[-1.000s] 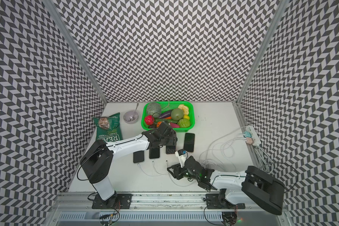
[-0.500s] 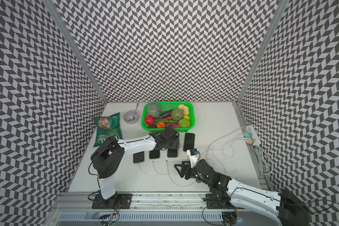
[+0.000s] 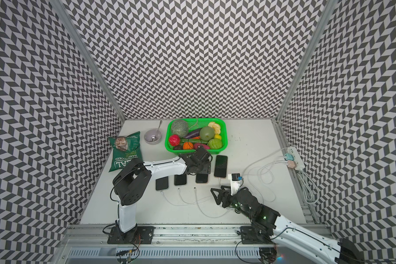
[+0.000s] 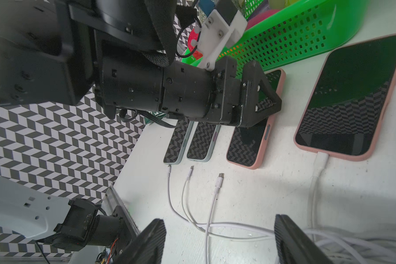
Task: Unplug the charging cable from the phone
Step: Place the phone at the center of the board.
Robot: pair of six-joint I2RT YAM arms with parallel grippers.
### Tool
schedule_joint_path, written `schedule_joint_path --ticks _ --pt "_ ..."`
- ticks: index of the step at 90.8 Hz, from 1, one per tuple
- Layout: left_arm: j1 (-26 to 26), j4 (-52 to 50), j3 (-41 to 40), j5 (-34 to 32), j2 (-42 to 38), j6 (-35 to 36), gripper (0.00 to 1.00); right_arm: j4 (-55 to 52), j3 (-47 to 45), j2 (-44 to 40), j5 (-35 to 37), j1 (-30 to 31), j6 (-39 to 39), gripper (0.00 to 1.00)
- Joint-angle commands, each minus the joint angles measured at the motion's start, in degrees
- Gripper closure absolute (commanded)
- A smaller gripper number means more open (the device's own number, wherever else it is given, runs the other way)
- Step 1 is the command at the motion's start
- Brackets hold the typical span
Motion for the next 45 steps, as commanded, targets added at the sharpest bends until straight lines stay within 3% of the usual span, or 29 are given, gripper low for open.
schedule_joint_path --ticks 1,30,45 --pt "-0.58 -0.61 1.95 -1.14 0.85 -0.09 0.36 -0.70 0.03 -1.48 0.81 -1.08 -0.86 0.22" --pt "-1.34 -0.70 1.69 -0.98 -0.68 -0.72 0.04 -2.99 2.45 -2.40 -0.06 -4.76 -2.62 0.19" --pt "-2.09 -0.88 1.58 -1.46 -2.46 -0.81 0.00 -3.59 3.46 -2.36 -0.24 -6.01 -3.45 0.18"
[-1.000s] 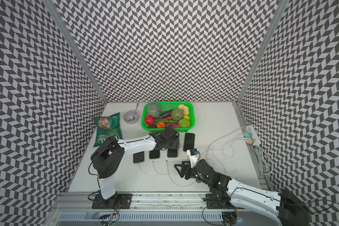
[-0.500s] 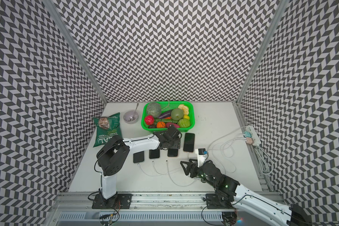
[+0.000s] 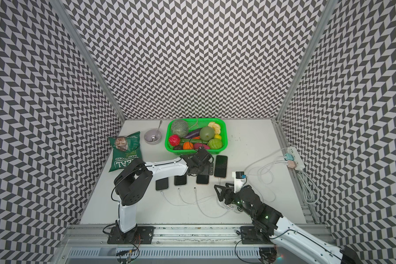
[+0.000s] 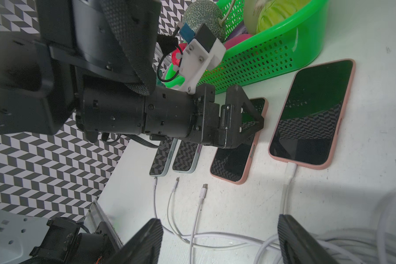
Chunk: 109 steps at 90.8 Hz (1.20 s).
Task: Unplug the charging cable from the phone
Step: Place the phone at the center of the board.
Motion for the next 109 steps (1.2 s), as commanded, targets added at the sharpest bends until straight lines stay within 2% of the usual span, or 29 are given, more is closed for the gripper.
schedule_joint_path --ticks 1,35,67,87,109 --pt "-0.90 -0.60 1.40 -1.05 -2.80 -0.22 0.00 0.43 2.22 -0.49 -0.17 -0.91 -1.50 0.18" --pt "-5.09 -3.45 7.23 -3.63 -3.01 0.87 0.00 -3.96 5.82 -1.10 3.46 -4.13 -1.52 0.15" --pt "-7.04 -5.74 16.51 -3.88 3.75 2.88 0.00 -8.19 7.54 -4.75 8.12 -6.12 -0.17 0.10" --pt "-7.22 -6.11 20.26 -3.70 7.42 3.94 0.00 -10.94 8.11 -8.63 11.68 -6.32 0.37 0.00" --pt "-7.22 -6.64 23.91 -3.26 11.50 4.68 0.00 -10.89 7.91 -10.12 12.65 -6.35 0.12 0.00"
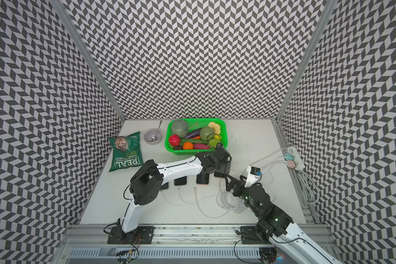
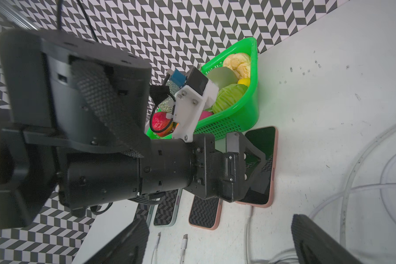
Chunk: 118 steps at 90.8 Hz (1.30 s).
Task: Unplug the charging cable from the phone
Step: Place the phone at the center of the board, then pick up the phone at the center of the board.
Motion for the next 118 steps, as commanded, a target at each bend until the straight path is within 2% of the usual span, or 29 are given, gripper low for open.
schedule_joint_path --ticks 1,30,118 --pt "-0.29 -0.90 3.07 -0.24 1.71 1.24 0.00 1.01 1.62 -1.09 1.81 -0.36 -0.13 0.00" --pt "-0.34 -2.26 6.77 -0.82 5.69 1.95 0.00 1.98 1.25 -1.58 1.77 -0.36 -1.03 0.00" --pt "-0.47 -5.18 10.62 -4.47 12.32 2.57 0.01 3.80 -0.09 -0.84 0.33 -0.36 -0.92 0.00"
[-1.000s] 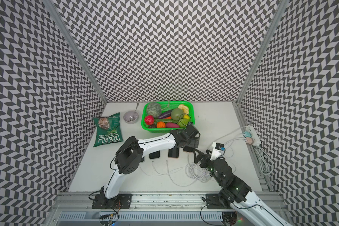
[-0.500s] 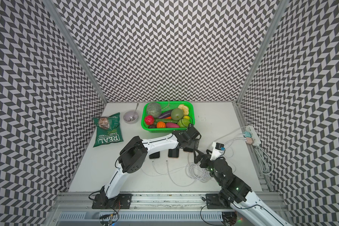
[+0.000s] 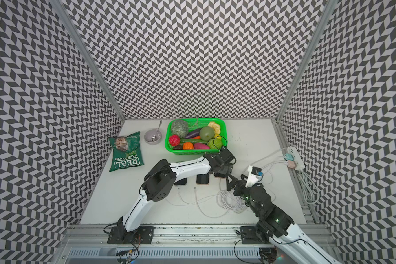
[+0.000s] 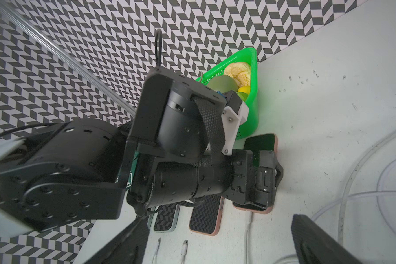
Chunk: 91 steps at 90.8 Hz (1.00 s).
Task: Unplug the charging cable from the phone
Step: Pick up the phone at the center of the board.
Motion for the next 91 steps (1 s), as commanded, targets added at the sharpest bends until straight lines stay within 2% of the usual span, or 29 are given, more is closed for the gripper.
schedule_joint_path --ticks 1,31,45,54,59,91 --pt "-0.34 -1.75 2.17 -1.75 2.24 0.78 0.01 3.11 -0.09 0.14 -0.42 -0.36 -0.04 0.00" --pt "-0.34 -3.40 3.84 -3.19 4.31 0.91 0.06 2.95 -0.27 -0.17 -0.33 -0.36 0.13 0.00" --pt "-0.34 -3.59 3.47 -3.26 4.40 0.74 0.11 3.03 -0.35 -0.19 -0.33 -0.36 0.25 0.00" --pt "-0.34 -3.20 2.87 -3.09 3.86 0.61 0.19 2.95 -0.26 -0.35 -0.33 -0.36 0.30 0.00" --pt "-0.35 -2.80 2.35 -3.04 3.38 0.53 0.25 3.03 -0.26 -0.47 -0.37 -0.34 0.27 0.00" --pt "-0.32 -1.31 -0.38 -2.04 -0.13 -0.49 0.85 4.42 -0.77 1.82 -3.30 -0.37 0.72 0.00"
